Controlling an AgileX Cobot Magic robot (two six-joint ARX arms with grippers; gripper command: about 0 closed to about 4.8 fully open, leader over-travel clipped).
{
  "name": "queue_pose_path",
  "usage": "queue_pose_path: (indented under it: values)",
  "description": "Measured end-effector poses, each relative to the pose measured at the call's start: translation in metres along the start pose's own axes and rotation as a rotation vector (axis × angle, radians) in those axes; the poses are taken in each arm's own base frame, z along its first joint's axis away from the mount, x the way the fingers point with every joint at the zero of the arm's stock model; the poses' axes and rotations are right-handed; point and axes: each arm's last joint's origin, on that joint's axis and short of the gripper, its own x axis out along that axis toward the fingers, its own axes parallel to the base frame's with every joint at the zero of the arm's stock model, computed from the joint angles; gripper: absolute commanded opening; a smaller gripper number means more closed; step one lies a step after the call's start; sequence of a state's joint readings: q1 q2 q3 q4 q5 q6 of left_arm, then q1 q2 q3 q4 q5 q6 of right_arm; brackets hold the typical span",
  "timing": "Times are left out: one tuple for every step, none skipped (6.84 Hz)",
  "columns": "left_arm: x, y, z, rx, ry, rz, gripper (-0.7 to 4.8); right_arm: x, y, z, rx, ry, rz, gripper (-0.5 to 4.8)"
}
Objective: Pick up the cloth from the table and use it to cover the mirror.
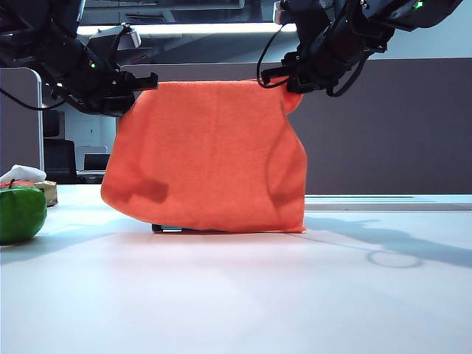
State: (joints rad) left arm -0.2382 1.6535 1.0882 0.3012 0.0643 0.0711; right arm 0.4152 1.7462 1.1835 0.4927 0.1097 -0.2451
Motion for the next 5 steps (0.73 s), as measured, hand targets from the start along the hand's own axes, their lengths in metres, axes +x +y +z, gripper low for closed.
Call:
queue_pose_path:
  values:
    - [0.0,0.0,0.0,0.0,0.0,-0.003,-0.05,0.0,-0.001,0.002,0.003,-0.024,-0.015,-0.05]
    - [0.0,-0.001,0.0,0.001,-0.002,-0.014,-0.06,0.001,-0.009,0.001,0.005,-0.029,-0.034,-0.05]
    - [0.0,-0.002,0.0,0.002,-0.002,-0.018,-0.05,0.004,-0.012,-0.004,0.004,-0.013,-0.038,-0.05]
    - [0.0,-0.002,0.0,0.002,-0.001,-0.019,-0.05,0.011,-0.01,-0.022,-0.003,0.101,0.0,-0.05]
    - [0.0,-0.002,0.0,0.002,-0.001,-0.018,-0.05,0.011,-0.01,-0.022,-0.004,0.107,0.007,-0.05]
